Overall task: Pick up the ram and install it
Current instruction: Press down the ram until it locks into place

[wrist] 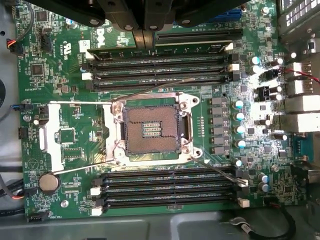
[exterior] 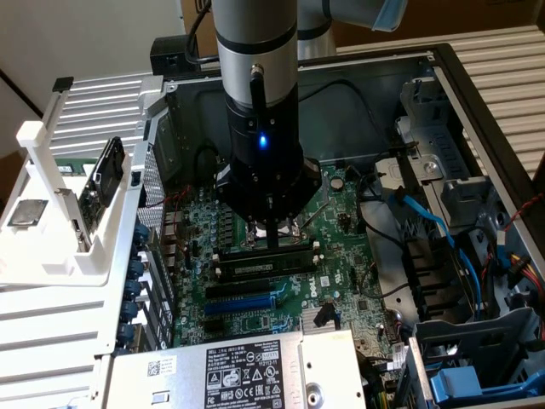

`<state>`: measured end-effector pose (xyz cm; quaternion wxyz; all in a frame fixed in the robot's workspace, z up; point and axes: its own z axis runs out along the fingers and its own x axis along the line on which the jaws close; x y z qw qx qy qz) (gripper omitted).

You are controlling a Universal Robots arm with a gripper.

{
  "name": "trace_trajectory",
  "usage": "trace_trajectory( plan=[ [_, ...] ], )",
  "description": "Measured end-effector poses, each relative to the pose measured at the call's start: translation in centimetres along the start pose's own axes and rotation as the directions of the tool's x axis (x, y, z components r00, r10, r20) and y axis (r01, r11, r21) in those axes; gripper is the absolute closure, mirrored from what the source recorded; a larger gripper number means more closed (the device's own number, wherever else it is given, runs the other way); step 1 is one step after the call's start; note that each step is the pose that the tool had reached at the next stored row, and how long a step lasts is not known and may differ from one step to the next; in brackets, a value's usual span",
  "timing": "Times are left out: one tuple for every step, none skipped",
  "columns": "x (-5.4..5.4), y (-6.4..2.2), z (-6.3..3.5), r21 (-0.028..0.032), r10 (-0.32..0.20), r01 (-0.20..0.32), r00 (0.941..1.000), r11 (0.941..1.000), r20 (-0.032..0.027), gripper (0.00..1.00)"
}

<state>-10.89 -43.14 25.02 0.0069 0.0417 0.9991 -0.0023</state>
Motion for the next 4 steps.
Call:
trace_trajectory(
  plan=[
    [0.00, 0.00, 0.00, 0.0000, 0.000, 0.000, 1.0000, 1.0000, 0.0000, 0.90],
    [0.00, -0.01, 0.00, 0.0000, 0.000, 0.000, 1.0000, 1.0000, 0.0000, 0.90],
    [0.00, 0.00, 0.00, 0.0000, 0.000, 0.000, 1.0000, 1.0000, 0.0000, 0.90],
    [0.00, -0.01, 0.00, 0.0000, 0.000, 0.000, 1.0000, 1.0000, 0.0000, 0.90]
  ],
)
